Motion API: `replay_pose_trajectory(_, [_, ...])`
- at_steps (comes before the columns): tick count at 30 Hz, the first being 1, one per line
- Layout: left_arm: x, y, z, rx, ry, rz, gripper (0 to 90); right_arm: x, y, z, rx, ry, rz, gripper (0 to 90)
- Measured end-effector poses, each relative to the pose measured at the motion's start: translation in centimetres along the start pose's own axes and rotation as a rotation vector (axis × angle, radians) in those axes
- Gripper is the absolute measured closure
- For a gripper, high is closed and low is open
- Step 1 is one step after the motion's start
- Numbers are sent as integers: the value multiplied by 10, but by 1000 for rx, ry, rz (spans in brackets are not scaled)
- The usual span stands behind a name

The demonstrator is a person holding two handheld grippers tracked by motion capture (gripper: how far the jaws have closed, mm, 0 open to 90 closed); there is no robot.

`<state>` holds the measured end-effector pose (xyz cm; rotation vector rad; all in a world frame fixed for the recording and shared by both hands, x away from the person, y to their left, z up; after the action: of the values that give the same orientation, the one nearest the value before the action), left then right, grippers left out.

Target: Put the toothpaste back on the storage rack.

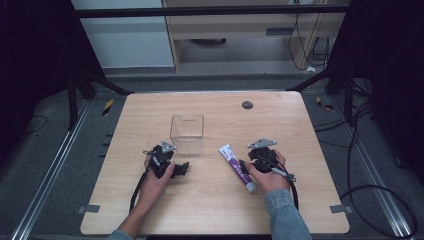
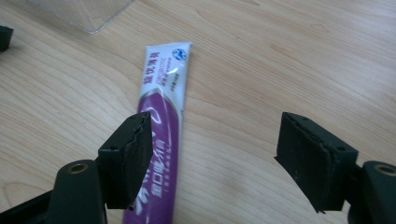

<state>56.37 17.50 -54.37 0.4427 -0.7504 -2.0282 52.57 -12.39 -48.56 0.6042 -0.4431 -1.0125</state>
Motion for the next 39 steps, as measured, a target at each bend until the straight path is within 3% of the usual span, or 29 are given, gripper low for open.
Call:
replay_pose_trajectory(4, [0,0,0,0,0,0,0,-6,5,-5,-30,6,8,239])
replay_pose_trajectory(8, [0,0,0,0,-1,-1,0,-10,10,-12,-64,30,23,275])
replay_pose_trajectory(10, [0,1,-1,3,-1,1,0,-12,11,-16,-93,27,37,354])
replay_pose_trajectory(15, [0,1,-1,4,-1,1,0,-13,16,-19,-110,29,41,435])
replay_pose_trajectory(16, [0,1,-1,3,-2,1,0,-13,19,-19,-117,33,41,500])
replay_pose_trajectory(23, [0,1,-1,1,-2,-2,0,-16,29,-21,-133,61,50,583])
replay_pose_trajectory(33, [0,1,-1,1,-2,-2,0,-27,34,-33,-170,79,50,502])
replay_pose_trajectory(39, [0,1,-1,1,-2,-2,0,-31,34,-50,-224,80,35,475])
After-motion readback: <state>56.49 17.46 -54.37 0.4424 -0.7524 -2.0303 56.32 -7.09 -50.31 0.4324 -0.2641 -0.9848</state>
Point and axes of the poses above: each handheld gripper's, and its own axes: z roughly backward along the jaws, y roughly out of its top, x roughly to its right, the point moved 5 cm from there along -z, roughly forward along the jaws, and after that the axes turned 4 degrees about -x, right-handed, at the moved point
